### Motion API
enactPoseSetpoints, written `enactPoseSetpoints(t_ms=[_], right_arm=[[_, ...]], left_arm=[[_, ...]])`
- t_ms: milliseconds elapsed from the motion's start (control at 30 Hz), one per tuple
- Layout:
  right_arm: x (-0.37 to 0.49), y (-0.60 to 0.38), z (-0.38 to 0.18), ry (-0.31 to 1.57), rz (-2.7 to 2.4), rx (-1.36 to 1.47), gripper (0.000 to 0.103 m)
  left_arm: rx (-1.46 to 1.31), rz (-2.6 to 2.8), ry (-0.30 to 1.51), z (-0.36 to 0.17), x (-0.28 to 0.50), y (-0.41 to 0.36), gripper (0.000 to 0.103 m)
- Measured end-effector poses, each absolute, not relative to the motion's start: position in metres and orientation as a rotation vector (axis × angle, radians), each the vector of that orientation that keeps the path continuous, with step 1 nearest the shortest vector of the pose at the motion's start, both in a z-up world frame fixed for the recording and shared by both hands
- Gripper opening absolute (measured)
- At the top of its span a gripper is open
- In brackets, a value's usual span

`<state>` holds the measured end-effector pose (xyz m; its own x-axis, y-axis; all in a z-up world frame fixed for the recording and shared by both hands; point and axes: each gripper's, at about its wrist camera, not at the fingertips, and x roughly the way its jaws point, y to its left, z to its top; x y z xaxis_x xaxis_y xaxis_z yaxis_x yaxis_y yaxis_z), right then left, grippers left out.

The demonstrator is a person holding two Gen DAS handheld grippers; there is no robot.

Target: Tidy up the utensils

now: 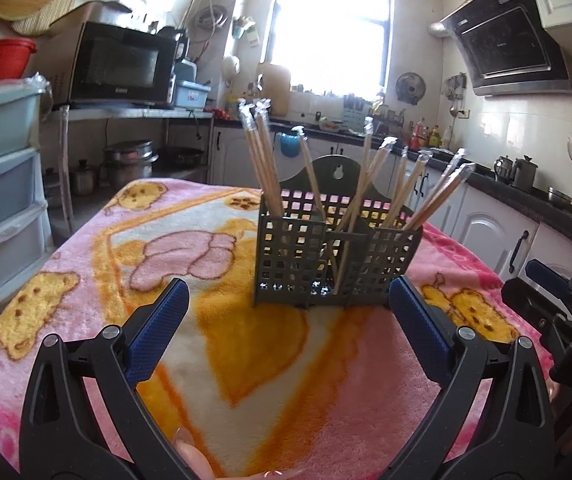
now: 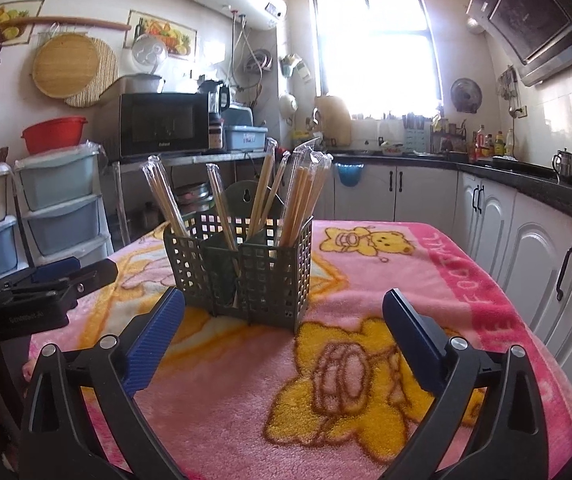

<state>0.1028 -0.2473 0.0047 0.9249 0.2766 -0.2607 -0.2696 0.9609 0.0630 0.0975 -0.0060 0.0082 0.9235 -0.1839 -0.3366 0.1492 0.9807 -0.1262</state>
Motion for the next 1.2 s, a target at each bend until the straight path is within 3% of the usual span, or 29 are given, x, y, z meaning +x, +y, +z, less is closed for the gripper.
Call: enactPoseSetpoints(t_ms=[233,1200], right_arm=[[0.088,-0.249,0.005,0.191,0.257,0.049,0.096],[0.081,-0.242,0.002,0.167,0.227,0.03,0.097]], left_arm=[[-0.033,-0.153,0.261,0.007,0.08,-0.019,0.093],[-0.038,-0.151,0.238,0.005,0.075,-0.018,0.093]])
